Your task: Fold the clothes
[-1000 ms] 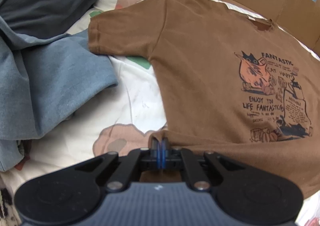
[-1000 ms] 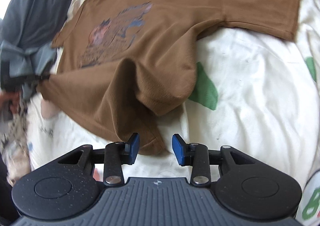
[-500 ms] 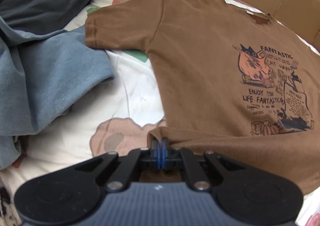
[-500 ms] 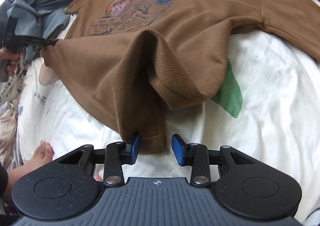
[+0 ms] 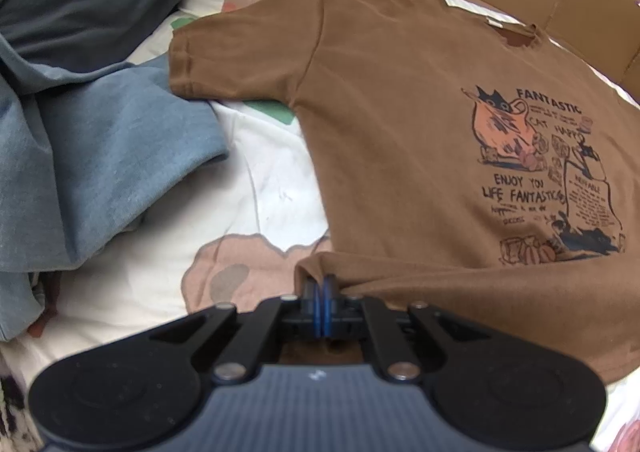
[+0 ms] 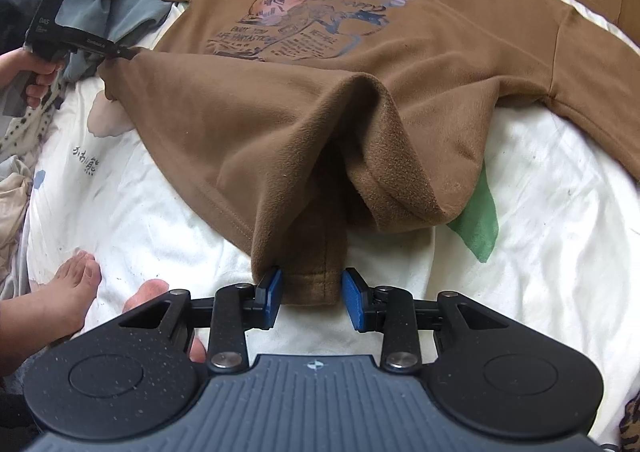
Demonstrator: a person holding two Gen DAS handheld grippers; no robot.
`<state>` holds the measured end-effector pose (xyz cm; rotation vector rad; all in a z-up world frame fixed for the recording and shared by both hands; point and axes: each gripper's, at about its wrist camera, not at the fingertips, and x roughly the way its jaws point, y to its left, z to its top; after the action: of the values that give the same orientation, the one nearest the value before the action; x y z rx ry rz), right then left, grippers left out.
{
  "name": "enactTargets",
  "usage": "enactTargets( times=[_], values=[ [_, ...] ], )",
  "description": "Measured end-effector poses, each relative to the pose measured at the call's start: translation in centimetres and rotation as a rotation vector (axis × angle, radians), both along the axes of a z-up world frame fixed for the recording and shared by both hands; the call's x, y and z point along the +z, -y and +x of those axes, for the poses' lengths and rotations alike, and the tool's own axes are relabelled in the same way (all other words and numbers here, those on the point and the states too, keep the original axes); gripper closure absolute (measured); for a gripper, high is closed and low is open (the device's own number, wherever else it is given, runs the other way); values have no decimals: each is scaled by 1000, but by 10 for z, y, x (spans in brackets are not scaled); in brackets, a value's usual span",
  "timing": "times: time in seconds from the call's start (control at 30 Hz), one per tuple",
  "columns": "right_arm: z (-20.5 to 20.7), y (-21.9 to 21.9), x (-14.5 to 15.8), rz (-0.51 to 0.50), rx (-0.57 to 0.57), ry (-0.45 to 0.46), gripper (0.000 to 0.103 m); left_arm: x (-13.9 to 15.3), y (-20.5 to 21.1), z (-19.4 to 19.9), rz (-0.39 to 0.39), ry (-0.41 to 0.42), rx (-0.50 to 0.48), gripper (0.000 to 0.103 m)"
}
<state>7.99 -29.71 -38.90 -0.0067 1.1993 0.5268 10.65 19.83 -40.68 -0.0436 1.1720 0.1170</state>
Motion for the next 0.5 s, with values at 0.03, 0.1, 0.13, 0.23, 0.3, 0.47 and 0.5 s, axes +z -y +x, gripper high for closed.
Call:
enactTargets(
  times=[0.03,0.1,0.13,0.23,0.3,0.47,0.5],
  values=[
    [-1,1,1,-2,0,4,64,0,1,-1,-2,1,2,100],
    [-1,0,1,-1,1,0,65,0,1,-2,-5,-1,5,100],
    [0,0,0,-5,2,-1,65,-1,1,-3,-6,-1,5,100],
    [3,-3,-5,-18,7,-6,65,-1,1,-4,-10,-1,4,100],
    [5,-5,-8,-27,11,-9,65,-1,1,-5,-12,-1,2,100],
    [9,-8,-14,-45,22,-16,65,-1,-1,-6,-18,0,1,100],
    [10,-9,-15,-46,26,-17,66,-1,-1,-6,-18,0,1,100]
  ],
)
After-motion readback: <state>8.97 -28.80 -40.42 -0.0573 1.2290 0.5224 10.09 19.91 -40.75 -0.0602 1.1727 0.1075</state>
